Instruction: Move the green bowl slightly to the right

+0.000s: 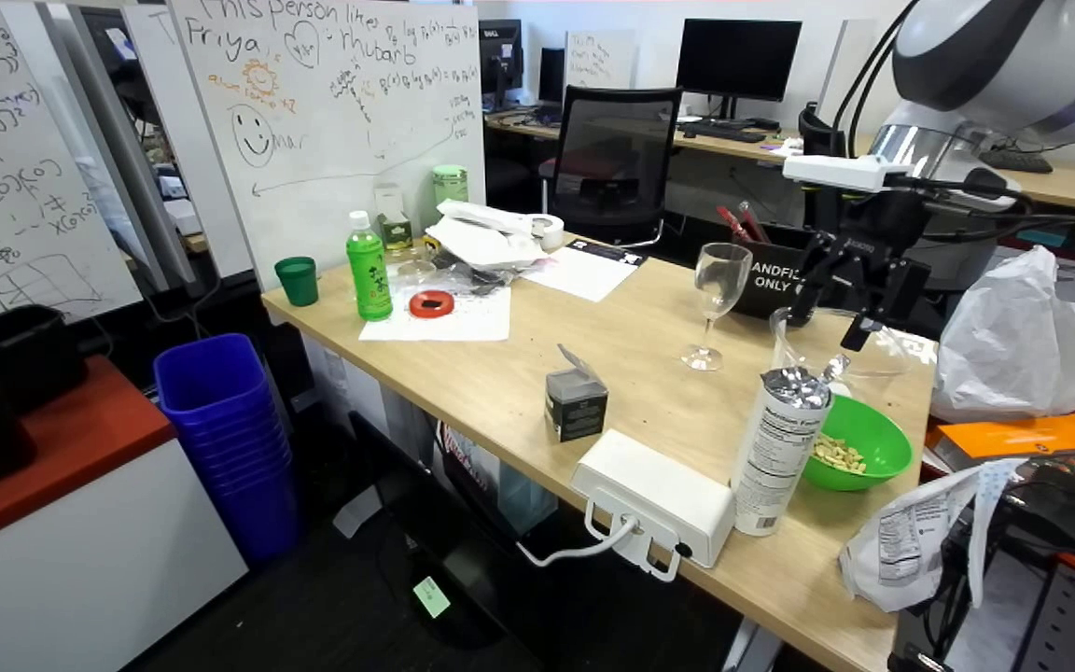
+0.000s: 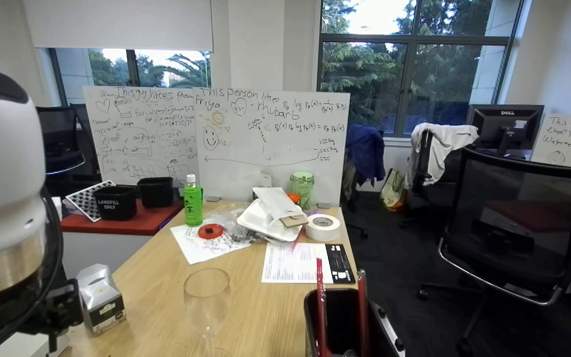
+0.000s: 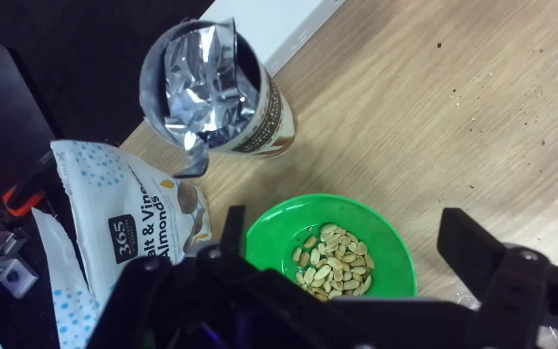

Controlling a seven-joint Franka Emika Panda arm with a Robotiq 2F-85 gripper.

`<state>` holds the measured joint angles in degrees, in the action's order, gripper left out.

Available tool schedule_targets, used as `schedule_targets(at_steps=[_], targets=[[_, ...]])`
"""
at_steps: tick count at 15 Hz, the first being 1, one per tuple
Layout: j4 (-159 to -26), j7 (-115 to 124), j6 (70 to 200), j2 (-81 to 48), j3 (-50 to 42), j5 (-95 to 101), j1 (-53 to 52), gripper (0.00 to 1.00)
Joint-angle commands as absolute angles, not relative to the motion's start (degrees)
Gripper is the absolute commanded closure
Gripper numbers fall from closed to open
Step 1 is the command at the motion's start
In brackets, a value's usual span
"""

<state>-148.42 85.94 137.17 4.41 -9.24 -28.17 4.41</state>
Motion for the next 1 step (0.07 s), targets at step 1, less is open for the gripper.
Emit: schedule_targets(at_steps=[1], targets=[[-148.36, 85.96, 136.99, 4.43, -8.19, -28.16, 5.48, 0.00]])
